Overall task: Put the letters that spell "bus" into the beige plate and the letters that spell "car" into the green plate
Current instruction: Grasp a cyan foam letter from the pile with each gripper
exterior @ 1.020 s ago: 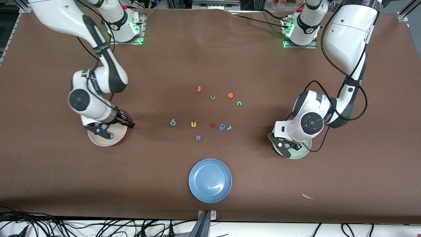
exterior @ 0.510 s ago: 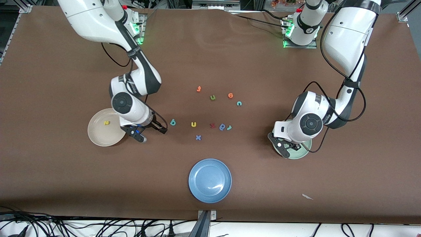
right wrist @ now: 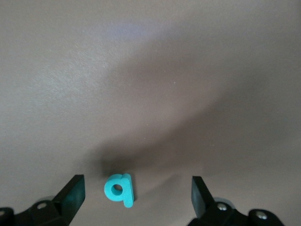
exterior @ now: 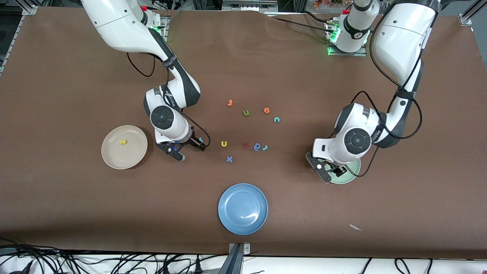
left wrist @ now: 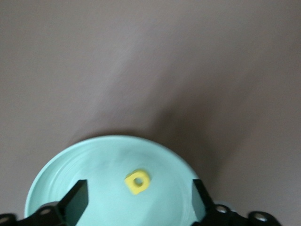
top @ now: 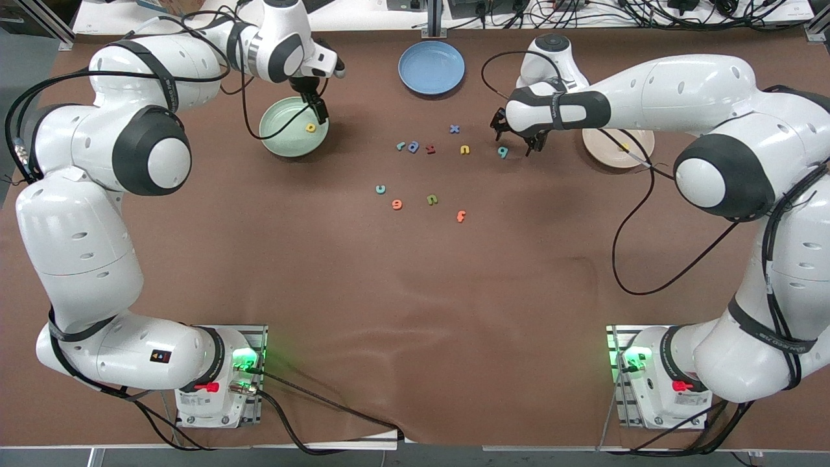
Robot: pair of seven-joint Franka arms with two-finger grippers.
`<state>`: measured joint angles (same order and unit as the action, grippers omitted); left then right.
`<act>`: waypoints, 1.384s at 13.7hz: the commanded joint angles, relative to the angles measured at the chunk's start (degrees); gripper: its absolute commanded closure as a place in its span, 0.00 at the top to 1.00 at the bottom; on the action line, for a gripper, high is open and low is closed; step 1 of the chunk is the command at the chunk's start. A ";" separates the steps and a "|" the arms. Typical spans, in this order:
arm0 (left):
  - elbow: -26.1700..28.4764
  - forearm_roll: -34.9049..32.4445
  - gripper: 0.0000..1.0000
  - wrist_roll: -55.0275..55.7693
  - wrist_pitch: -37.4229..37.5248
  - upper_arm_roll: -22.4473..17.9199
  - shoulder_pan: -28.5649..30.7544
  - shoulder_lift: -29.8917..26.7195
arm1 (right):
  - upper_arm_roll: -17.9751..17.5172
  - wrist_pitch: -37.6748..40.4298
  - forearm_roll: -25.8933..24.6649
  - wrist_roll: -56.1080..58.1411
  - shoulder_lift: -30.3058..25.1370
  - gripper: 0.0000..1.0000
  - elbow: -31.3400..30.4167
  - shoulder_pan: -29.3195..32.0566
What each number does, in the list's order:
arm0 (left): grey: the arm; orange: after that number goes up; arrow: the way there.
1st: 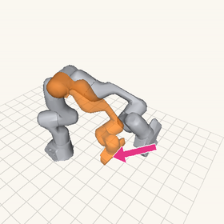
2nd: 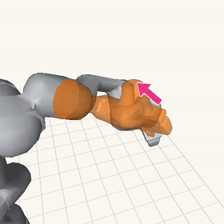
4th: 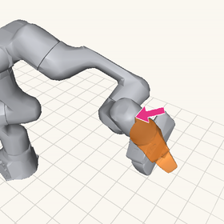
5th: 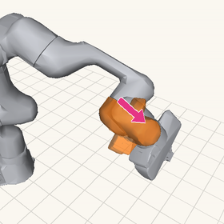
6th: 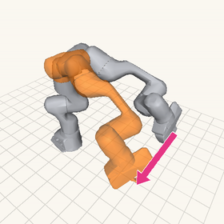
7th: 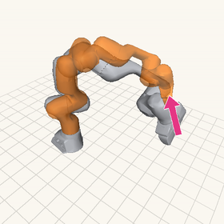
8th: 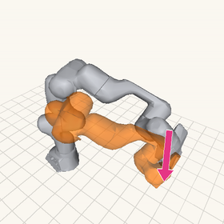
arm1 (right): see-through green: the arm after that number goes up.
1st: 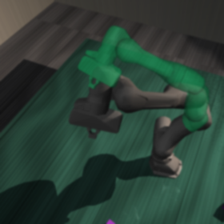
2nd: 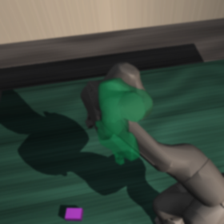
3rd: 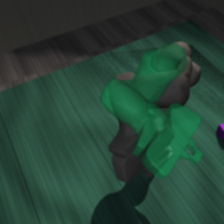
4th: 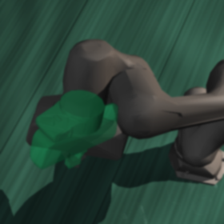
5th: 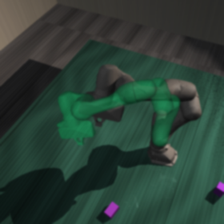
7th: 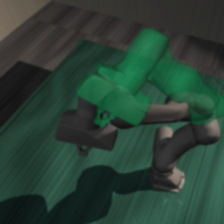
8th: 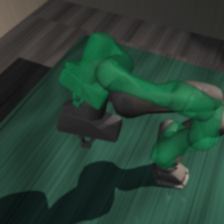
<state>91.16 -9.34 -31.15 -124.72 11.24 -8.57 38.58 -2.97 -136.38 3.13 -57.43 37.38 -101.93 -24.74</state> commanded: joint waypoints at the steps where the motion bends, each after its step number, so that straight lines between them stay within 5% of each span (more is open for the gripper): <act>1: 0.16 -1.38 1.00 11.40 4.03 4.65 -0.13 -2.01 | 0.51 -1.34 0.21 -0.67 2.08 1.00 1.65 -0.92; 6: 3.75 -1.29 1.00 42.35 8.36 11.51 0.57 -3.07 | 0.42 -1.87 0.39 -0.75 2.52 0.89 1.82 -1.89; 9: 6.75 0.89 1.00 50.73 7.39 13.45 0.84 -2.98 | 0.42 -1.96 0.30 -0.58 2.52 0.62 1.74 -1.89; 12: 11.39 5.12 0.99 57.93 -1.63 13.55 -0.21 -2.81 | 0.42 -3.36 0.30 -0.58 3.31 0.36 1.74 -2.24; 19: 18.79 4.59 0.70 61.82 -6.67 13.46 -3.99 -4.13 | 0.42 -2.84 0.30 1.78 1.57 0.20 1.74 -1.37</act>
<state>107.49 -5.63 29.15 -130.69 25.04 -11.14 37.06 -2.86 -138.64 3.12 -57.35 39.04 -100.80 -26.29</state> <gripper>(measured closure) 0.256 0.722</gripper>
